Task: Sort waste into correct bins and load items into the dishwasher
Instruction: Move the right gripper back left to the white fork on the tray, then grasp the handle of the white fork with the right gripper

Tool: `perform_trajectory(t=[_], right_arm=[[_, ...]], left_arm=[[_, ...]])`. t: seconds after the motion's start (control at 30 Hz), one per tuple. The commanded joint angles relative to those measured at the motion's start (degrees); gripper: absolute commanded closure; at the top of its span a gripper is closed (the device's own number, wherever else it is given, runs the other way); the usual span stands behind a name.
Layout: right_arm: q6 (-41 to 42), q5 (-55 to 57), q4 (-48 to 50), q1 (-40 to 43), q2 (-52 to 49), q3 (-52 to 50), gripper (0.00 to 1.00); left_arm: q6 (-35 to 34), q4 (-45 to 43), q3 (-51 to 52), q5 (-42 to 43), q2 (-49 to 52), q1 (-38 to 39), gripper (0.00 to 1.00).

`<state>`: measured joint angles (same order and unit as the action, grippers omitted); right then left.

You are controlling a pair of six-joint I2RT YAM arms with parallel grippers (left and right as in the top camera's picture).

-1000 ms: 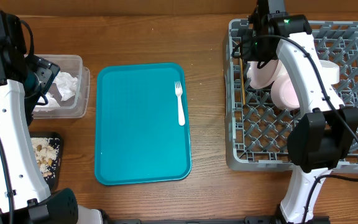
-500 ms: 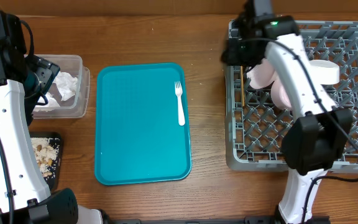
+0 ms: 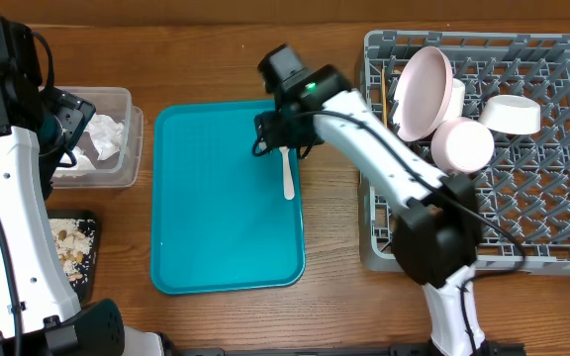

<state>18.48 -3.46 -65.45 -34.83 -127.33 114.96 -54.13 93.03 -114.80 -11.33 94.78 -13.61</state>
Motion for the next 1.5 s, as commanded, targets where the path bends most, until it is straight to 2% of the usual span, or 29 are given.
perform_trajectory(t=[0.0,0.93,1.13,1.2,1.27,1.47], right_arm=[[1.29,2.58,1.03,-0.63,-4.81,0.15,0.25],[2.82,1.31,4.39,-1.99,-10.12,0.15,0.27],[2.84,-0.07,4.55,-2.32,-10.14,0.11,0.35],[2.84,-0.07,4.55,-2.75,-10.14,0.11,0.46],[2.84,0.00,4.55,-3.43,-10.14,0.11,0.52],[4.20,6.67,4.17,-5.16,-10.19,-0.37,0.53]], left_arm=[[-1.20,-0.09,-0.39,-0.20,0.35,-0.22,0.00],[-1.18,-0.11,-0.39,-0.20,0.35,-0.22,0.00],[-1.20,-0.09,-0.42,-0.20,0.35,-0.22,0.00],[-1.20,-0.11,-0.42,-0.20,0.35,-0.22,0.00],[-1.20,-0.11,-0.39,-0.20,0.35,-0.22,0.00],[-1.20,-0.11,-0.39,-0.20,0.35,-0.22,0.00]])
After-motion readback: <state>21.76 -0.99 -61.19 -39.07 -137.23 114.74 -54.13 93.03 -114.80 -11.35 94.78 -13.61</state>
